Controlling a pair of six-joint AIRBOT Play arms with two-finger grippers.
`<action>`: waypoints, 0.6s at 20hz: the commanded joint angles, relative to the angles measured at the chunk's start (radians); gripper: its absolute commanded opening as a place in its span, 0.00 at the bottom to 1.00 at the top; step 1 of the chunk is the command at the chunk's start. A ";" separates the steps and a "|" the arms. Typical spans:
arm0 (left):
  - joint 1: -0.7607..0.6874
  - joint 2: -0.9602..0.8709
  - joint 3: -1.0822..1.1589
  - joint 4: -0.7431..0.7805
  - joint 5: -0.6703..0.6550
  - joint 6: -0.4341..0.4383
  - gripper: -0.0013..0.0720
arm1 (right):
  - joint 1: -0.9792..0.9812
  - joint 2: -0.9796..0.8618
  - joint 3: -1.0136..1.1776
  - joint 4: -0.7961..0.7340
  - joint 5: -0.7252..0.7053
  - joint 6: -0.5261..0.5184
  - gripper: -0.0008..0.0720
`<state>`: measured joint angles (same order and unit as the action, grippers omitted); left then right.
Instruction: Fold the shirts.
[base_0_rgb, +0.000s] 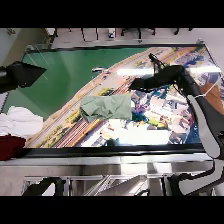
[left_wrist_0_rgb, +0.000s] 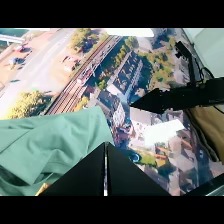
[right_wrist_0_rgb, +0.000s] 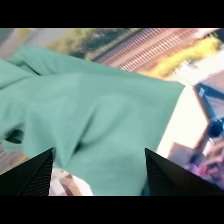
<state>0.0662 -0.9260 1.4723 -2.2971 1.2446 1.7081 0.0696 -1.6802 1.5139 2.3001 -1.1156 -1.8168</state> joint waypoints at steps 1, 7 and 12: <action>0.001 0.016 -0.043 0.001 -0.006 0.005 0.04 | -0.084 -0.068 -0.039 -0.029 -0.127 0.033 0.88; 0.001 0.016 -0.051 0.001 -0.007 0.005 0.04 | 0.031 -0.251 -0.039 0.087 -0.102 -0.018 0.86; 0.001 0.015 -0.051 0.002 -0.007 0.006 0.04 | 0.109 -0.294 -0.037 0.129 -0.037 -0.019 0.86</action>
<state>0.0662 -0.9112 1.4220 -2.2955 1.2369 1.7138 0.1387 -1.9446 1.4780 2.4256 -1.2045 -1.8324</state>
